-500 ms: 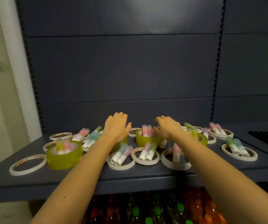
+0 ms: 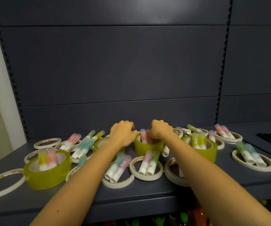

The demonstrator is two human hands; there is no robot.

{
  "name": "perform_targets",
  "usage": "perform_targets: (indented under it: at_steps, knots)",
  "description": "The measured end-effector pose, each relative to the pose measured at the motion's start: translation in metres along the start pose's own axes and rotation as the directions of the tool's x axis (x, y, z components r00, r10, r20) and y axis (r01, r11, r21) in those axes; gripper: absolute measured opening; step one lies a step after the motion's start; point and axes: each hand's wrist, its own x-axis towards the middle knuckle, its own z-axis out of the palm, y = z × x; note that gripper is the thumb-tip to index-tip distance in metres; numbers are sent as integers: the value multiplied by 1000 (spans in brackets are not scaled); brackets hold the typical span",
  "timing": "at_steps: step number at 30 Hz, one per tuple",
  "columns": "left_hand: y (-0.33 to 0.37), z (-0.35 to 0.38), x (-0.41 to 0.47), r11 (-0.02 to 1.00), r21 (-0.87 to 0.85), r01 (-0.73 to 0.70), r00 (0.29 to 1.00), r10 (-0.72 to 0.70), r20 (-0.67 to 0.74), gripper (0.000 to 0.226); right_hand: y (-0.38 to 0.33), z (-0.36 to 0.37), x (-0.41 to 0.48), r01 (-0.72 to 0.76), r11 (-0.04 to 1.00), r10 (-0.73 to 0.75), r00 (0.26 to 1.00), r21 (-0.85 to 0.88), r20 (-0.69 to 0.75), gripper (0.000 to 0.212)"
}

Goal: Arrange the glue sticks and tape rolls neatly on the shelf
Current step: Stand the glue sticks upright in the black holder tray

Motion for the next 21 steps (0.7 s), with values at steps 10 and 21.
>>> perform_targets:
  at_steps: [10,21]
  knots:
    - [31,16,30,987,-19,161,977,-156,143,52,31,-39,-2,109,952,-52,978,286,-200,30]
    - [48,9,46,964,-134,228,970,-213,122,39,97,-58,-33,133,944,-15,932,301,-363,27]
